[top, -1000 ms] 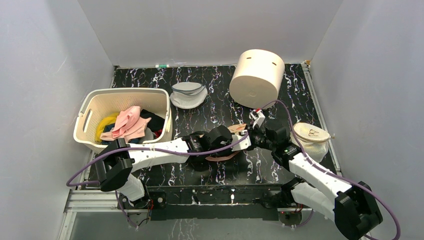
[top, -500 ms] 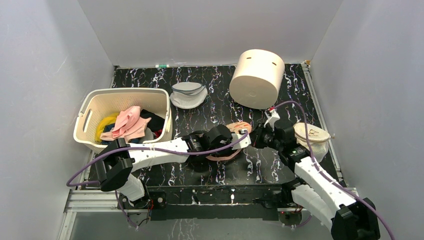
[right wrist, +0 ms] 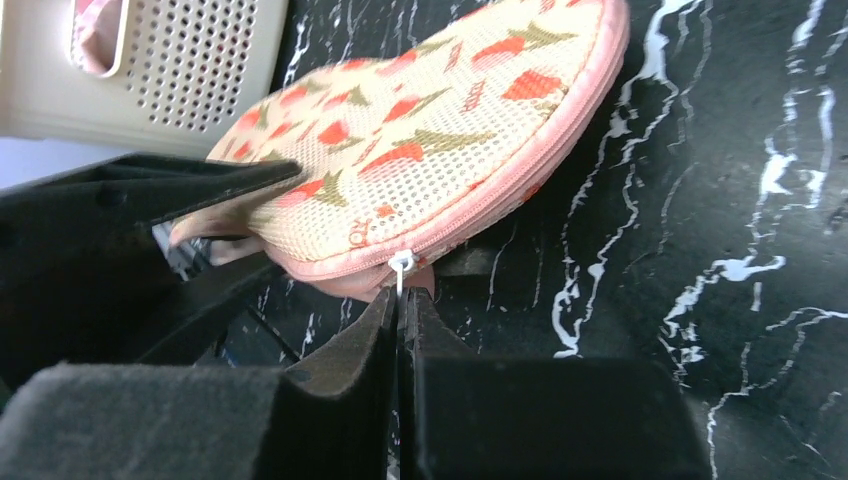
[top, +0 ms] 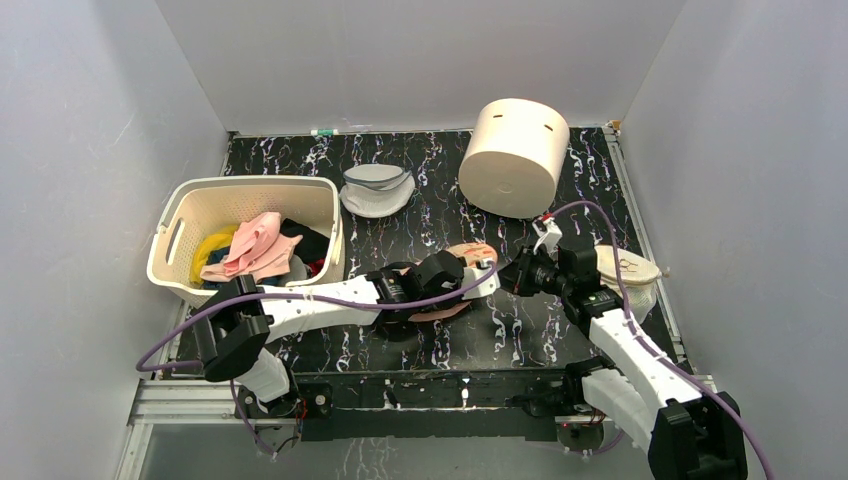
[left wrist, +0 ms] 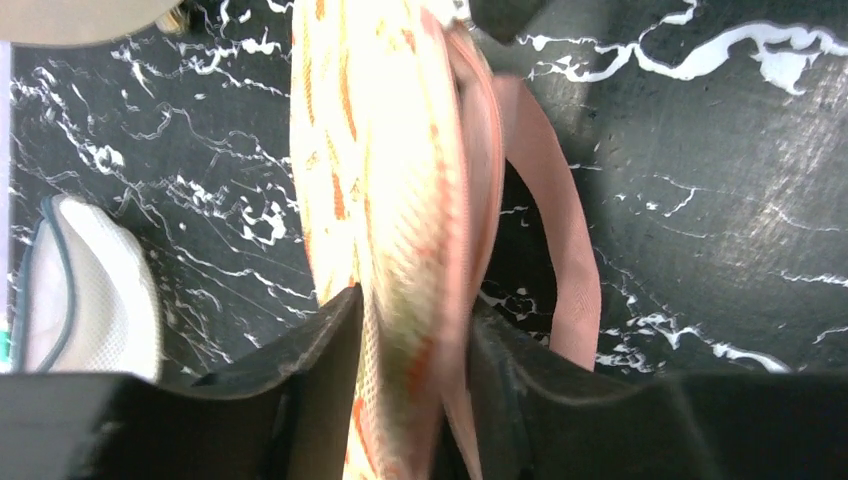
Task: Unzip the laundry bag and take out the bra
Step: Unzip the laundry bag at the center of the board.
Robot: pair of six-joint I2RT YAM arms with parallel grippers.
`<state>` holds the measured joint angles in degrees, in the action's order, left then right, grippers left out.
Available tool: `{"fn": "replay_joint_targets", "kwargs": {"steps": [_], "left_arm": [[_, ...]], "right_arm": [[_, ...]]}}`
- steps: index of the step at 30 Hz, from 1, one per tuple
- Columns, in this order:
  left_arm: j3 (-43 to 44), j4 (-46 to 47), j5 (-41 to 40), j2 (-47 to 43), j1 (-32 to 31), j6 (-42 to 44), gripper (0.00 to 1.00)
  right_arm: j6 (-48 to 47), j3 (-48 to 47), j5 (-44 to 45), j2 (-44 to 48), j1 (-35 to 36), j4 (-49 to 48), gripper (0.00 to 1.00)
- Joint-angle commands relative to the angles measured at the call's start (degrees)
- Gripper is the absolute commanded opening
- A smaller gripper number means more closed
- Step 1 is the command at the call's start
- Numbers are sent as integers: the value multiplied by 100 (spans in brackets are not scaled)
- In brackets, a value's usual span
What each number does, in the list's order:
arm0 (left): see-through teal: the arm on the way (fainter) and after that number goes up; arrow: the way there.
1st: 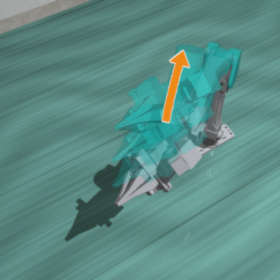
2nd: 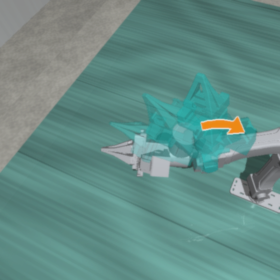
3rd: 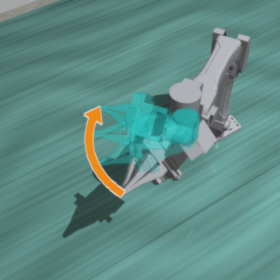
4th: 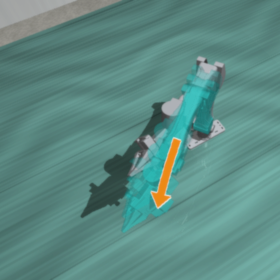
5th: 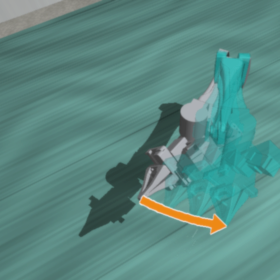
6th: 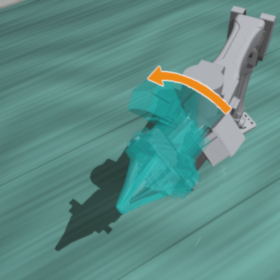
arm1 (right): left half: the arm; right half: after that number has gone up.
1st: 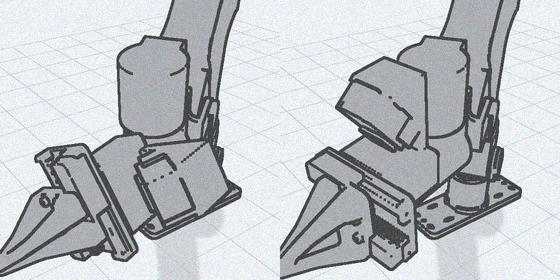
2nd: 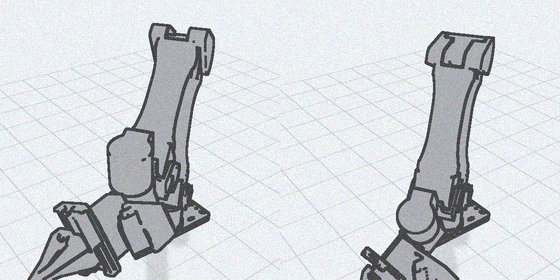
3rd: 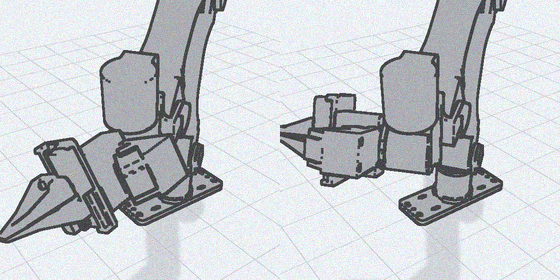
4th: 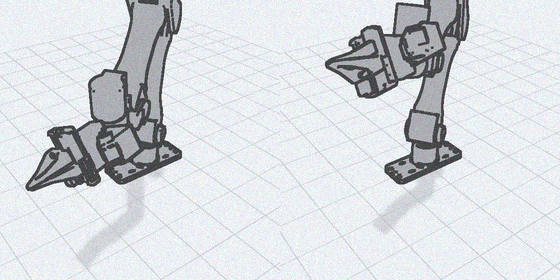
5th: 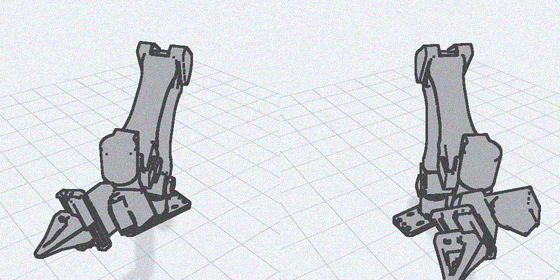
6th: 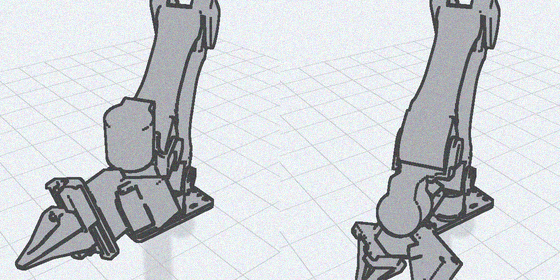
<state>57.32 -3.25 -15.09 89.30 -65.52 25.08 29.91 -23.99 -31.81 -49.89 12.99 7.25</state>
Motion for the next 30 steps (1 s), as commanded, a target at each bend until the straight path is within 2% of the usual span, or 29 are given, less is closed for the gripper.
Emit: {"fn": "replay_joint_targets", "kwargs": {"steps": [1, 3, 6, 12, 17, 21, 27, 30], "left_arm": [[82, 47, 44, -133, -14, -63, 51], [19, 137, 221, -253, -14, -81, 62], [-68, 254, 544, -432, -14, -114, 69], [-66, 216, 697, -428, -17, -122, 70], [-15, 136, 685, -353, -22, -116, 58], [-10, 88, 614, -329, -23, -92, 42], [22, 12, 526, -295, -22, -40, 23], [42, -33, 512, -273, -24, -29, 18]], "right_arm": [[6, 78, -813, -29, 50, -759, 0], [59, 94, -903, -21, 122, -867, 0], [140, 83, -1010, -41, 279, -1023, 0], [260, -16, -993, -273, 914, -1351, 0], [270, -186, -719, -485, 1432, -1483, 0], [296, -194, -441, -452, 1469, -1440, 0], [248, -185, 146, -257, 1464, -1128, 0], [210, -231, 452, -140, 1462, -912, 0]]}}
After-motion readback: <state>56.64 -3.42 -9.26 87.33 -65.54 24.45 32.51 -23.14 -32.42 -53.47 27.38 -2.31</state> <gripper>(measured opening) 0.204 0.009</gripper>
